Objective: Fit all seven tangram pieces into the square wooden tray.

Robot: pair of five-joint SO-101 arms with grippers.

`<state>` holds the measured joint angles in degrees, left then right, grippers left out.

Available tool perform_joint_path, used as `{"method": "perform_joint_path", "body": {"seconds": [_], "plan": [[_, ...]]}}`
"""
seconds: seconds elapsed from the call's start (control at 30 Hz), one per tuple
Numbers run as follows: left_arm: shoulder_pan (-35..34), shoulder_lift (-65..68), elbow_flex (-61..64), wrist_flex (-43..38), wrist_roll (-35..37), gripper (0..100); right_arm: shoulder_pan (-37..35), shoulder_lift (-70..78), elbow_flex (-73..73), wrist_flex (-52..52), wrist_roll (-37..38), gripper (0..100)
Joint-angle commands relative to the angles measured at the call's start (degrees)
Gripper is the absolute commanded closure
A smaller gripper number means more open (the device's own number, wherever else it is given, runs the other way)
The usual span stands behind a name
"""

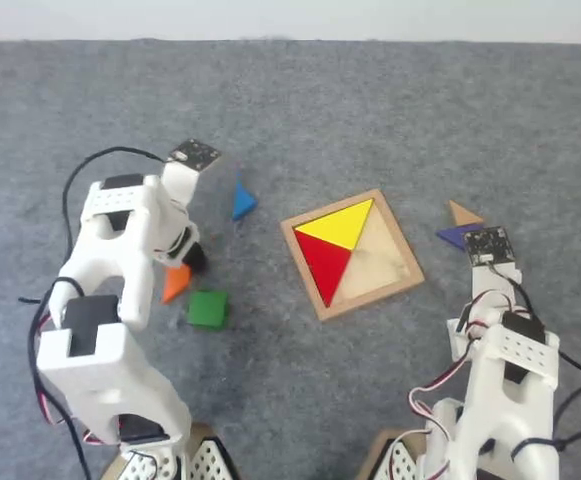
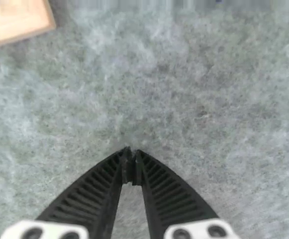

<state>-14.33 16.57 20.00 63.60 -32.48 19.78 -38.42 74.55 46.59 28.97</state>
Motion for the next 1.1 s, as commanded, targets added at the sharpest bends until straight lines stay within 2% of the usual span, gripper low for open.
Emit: {"method": "perform_joint_path", "body": {"seconds": [0.0,0.1,0.4,0.7,0.8,1.07], "plan": [[-1.23,-8.88,-2.07,3.16,6.24,77,0.31,-2.15,0.35,-1.1,0.26,99.0],[0.18,-12.4,0.13,6.07,10.55,74,0.31,-2.15,0.35,-1.1,0.26,99.0],[0.18,-9.85,6.29,4.31,20.84,74,0.31,-2.15,0.35,-1.1,0.26,99.0],[0.18,-4.84,6.2,1.85,25.76,74,0.31,-2.15,0.44,-1.1,0.26,99.0],[0.18,-2.2,5.93,1.76,25.58,78,0.31,-2.15,0.44,-1.1,0.26,99.0],[0.79,-1.85,4.7,1.85,24.44,97,0.31,-2.15,0.44,-1.1,0.26,99.0]]}}
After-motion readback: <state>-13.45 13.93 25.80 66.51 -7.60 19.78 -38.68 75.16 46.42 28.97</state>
